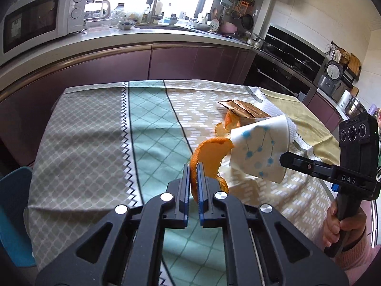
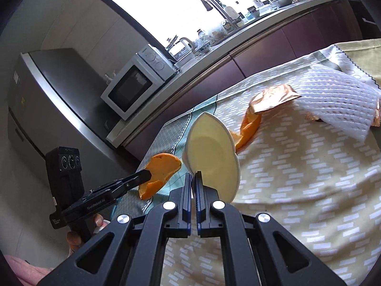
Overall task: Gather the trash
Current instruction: 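Carry peel and cup to the teal bin and open both tools over it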
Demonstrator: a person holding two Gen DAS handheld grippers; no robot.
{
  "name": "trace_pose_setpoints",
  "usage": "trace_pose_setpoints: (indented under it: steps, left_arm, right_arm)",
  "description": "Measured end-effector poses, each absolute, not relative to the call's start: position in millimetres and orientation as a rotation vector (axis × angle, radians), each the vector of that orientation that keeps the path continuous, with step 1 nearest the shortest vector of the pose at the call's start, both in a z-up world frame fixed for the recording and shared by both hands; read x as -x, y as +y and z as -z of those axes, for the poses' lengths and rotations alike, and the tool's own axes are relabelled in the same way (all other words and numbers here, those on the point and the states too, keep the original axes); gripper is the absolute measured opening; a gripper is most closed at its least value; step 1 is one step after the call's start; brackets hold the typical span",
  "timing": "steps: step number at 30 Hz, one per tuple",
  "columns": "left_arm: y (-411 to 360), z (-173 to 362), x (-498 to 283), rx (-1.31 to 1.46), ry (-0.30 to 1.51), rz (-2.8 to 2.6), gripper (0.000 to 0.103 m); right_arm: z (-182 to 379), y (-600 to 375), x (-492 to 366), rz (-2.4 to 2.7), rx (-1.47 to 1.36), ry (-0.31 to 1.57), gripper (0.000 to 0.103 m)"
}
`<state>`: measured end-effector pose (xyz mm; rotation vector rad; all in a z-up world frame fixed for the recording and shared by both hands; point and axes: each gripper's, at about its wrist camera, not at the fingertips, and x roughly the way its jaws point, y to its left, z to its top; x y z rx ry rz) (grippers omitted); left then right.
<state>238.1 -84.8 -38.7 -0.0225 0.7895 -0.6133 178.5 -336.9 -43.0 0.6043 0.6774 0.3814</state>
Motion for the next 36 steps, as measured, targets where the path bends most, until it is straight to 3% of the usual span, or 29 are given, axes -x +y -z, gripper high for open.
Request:
trace_pose_setpoints:
  steps: [23, 36]
  left_arm:
    - [149.4, 16.3, -194.2, 0.188, 0.693, 0.23, 0.006]
    - [228.6, 46.8, -200.9, 0.225, 0.743, 0.053, 0.006]
  right_arm:
    - [3.6, -165.3, -221.1, -0.756, -0.409, 0.733, 0.002]
    - [4.0, -62.6, -264.5, -0.889, -0.316, 0.819, 0.002]
